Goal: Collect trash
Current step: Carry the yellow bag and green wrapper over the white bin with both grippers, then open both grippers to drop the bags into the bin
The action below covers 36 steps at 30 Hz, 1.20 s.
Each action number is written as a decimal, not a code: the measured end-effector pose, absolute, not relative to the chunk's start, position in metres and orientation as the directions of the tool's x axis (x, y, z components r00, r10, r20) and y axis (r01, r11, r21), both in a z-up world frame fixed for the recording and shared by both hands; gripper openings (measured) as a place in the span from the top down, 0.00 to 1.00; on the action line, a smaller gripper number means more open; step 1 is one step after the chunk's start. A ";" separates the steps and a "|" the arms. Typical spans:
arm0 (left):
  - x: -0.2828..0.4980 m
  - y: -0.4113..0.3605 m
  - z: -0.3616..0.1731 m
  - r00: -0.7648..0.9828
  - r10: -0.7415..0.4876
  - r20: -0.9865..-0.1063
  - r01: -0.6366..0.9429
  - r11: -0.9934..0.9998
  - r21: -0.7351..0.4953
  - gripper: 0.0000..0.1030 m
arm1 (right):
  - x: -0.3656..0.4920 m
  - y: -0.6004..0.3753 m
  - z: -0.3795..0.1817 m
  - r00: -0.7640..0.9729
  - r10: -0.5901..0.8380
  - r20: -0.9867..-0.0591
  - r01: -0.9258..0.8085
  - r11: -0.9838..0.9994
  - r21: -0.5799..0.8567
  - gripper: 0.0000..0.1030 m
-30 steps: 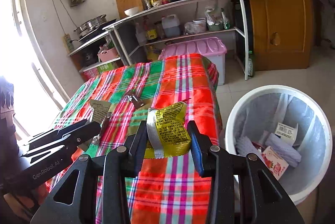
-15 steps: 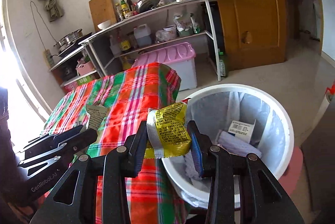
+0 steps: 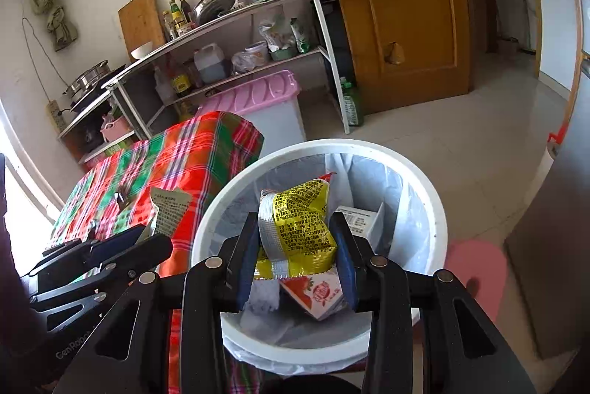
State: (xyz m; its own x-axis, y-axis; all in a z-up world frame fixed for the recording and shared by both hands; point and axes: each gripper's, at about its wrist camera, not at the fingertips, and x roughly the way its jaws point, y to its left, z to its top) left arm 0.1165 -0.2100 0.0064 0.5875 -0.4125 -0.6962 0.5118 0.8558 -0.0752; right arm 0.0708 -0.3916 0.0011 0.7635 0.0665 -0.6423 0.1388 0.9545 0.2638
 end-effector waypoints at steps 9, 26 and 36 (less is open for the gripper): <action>0.121 -0.238 -0.008 0.559 -0.408 -0.722 0.533 0.844 -0.064 0.74 | 0.079 -0.419 -0.016 0.729 0.040 -0.683 0.180 0.952 0.249 0.62; 0.127 -0.224 -0.006 0.569 -0.400 -0.719 0.491 0.866 -0.094 0.45 | 0.085 -0.426 -0.025 0.704 0.017 -0.710 0.210 0.950 0.231 0.43; 0.118 -0.177 0.011 0.640 -0.367 -0.675 0.425 0.901 -0.087 0.40 | 0.081 -0.398 -0.010 0.735 0.055 -0.676 0.160 0.954 0.252 0.43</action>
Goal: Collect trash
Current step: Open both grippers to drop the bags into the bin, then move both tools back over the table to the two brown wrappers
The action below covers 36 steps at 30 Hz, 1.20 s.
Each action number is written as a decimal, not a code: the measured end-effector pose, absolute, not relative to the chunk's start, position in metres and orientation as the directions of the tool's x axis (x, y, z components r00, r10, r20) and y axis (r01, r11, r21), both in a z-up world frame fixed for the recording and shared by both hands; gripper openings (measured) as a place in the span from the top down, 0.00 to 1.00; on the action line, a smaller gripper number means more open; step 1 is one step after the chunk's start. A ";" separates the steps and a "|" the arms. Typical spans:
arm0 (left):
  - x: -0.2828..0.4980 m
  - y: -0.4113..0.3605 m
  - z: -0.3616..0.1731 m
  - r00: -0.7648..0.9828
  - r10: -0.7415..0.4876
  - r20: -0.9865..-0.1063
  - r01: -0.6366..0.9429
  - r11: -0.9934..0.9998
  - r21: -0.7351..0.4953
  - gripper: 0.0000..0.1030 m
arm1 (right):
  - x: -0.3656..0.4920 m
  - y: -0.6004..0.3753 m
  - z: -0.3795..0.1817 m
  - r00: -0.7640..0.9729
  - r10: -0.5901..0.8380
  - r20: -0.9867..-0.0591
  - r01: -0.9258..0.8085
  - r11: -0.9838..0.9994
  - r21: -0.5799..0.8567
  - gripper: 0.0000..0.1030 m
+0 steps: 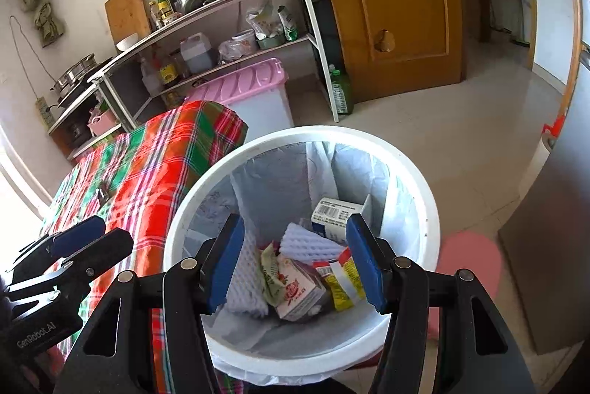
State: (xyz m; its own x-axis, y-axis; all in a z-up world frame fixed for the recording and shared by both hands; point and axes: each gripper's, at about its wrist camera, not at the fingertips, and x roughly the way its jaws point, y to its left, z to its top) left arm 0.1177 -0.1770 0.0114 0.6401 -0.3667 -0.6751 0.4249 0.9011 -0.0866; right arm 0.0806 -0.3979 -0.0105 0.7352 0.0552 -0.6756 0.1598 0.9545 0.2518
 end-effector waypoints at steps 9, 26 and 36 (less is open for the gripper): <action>0.112 -0.100 0.006 0.700 -0.260 -0.665 0.278 0.957 -0.082 0.39 | 0.084 -0.345 0.004 0.749 0.175 -0.639 0.029 0.955 0.296 0.43; 0.138 0.031 -0.021 0.712 -0.025 -0.702 -0.004 0.999 -0.040 0.39 | 0.126 -0.235 0.003 0.686 0.302 -0.662 -0.164 0.951 0.263 0.43; 0.173 0.041 -0.045 0.664 -0.030 -0.747 -0.005 0.999 -0.045 0.39 | 0.166 -0.192 -0.002 0.644 0.314 -0.697 -0.242 0.949 0.203 0.43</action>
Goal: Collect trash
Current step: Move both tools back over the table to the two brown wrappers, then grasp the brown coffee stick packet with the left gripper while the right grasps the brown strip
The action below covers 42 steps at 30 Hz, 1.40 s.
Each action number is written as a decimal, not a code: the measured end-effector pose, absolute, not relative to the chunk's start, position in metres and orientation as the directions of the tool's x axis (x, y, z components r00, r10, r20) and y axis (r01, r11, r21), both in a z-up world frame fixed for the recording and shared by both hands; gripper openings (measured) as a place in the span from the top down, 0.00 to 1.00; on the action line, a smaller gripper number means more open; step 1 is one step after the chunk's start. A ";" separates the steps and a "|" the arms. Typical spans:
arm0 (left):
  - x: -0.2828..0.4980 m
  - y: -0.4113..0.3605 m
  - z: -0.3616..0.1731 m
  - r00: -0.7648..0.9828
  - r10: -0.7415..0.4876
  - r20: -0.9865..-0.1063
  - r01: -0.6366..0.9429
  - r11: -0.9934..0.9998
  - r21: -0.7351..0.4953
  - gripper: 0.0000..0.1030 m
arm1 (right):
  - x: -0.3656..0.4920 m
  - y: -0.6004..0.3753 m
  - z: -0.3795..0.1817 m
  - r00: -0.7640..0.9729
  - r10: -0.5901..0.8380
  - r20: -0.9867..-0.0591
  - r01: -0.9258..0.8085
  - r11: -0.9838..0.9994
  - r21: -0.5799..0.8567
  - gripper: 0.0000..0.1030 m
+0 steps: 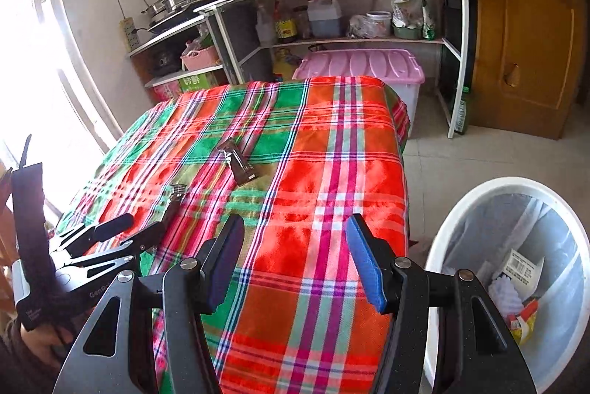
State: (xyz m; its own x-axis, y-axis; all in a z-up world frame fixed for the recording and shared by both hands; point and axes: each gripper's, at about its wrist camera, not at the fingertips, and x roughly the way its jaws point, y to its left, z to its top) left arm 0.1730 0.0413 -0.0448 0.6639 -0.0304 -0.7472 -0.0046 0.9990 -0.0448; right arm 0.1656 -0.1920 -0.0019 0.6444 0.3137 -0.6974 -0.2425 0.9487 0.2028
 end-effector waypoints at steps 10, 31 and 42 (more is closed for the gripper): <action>0.196 0.041 -0.059 0.624 -0.033 -0.781 0.018 0.999 -0.028 0.48 | 0.204 -0.167 -0.012 0.600 0.321 -0.733 -0.295 0.940 0.170 0.43; 0.198 0.086 -0.052 0.655 -0.046 -0.754 -0.076 0.989 -0.127 0.80 | 0.277 -0.091 -0.042 0.482 0.369 -0.795 -0.438 0.887 0.147 0.43; 0.200 0.091 -0.055 0.651 -0.059 -0.757 -0.088 0.985 -0.152 0.80 | 0.282 -0.069 -0.056 0.517 0.290 -0.805 -0.466 0.885 0.019 0.61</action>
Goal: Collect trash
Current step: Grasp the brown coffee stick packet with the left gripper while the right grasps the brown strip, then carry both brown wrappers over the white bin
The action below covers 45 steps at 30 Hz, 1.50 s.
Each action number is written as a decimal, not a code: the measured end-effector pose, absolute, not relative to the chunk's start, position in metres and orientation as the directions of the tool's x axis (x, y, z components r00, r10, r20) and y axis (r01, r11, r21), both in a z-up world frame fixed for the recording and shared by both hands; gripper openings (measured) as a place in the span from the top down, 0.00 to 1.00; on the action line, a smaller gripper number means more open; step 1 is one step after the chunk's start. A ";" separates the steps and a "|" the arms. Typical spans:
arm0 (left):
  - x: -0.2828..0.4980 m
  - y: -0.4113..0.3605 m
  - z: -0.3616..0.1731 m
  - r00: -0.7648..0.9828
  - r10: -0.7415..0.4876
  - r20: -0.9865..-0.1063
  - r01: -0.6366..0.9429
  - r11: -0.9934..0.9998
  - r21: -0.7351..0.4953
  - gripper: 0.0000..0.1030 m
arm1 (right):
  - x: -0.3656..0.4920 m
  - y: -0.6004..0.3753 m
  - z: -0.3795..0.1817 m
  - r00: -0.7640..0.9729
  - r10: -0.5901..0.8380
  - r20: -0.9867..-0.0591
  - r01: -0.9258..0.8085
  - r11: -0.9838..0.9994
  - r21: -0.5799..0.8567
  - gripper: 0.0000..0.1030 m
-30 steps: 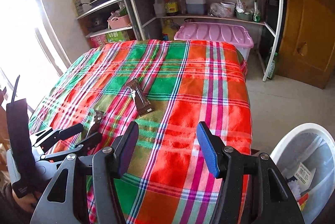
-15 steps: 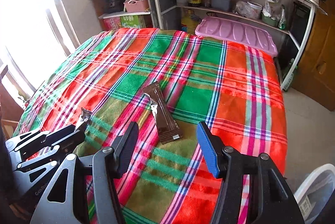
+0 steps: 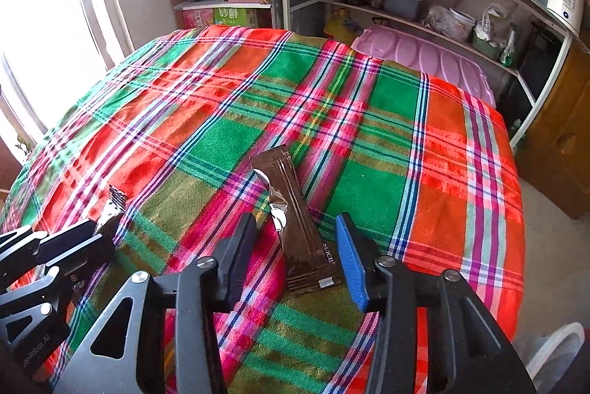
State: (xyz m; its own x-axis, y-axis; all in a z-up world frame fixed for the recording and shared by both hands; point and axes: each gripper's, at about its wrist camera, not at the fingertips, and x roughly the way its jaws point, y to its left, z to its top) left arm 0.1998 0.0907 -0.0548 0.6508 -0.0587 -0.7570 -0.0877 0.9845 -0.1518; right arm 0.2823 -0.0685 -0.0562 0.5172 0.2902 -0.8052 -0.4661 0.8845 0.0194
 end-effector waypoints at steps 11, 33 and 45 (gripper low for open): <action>0.192 0.084 -0.046 0.660 -0.065 -0.749 -0.072 0.986 -0.149 0.80 | 0.265 -0.071 -0.053 0.530 0.307 -0.790 -0.471 0.882 0.027 0.79; 0.143 0.017 0.002 0.719 -0.151 -0.679 0.076 0.987 -0.138 0.80 | 0.168 -0.150 0.009 0.644 0.351 -0.679 -0.379 0.918 0.115 0.79; 0.121 -0.043 0.021 0.726 -0.235 -0.647 0.202 0.971 -0.127 0.80 | 0.119 -0.215 0.028 0.712 0.300 -0.635 -0.271 0.951 0.147 0.79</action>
State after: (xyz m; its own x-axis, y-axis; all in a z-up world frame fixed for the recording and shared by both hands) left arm 0.1209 -0.0425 0.0205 0.7257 -0.2353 -0.6465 0.2019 0.9712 -0.1267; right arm 0.1192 -0.2147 0.0281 0.7117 0.3002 -0.6351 -0.2706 0.9515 0.1466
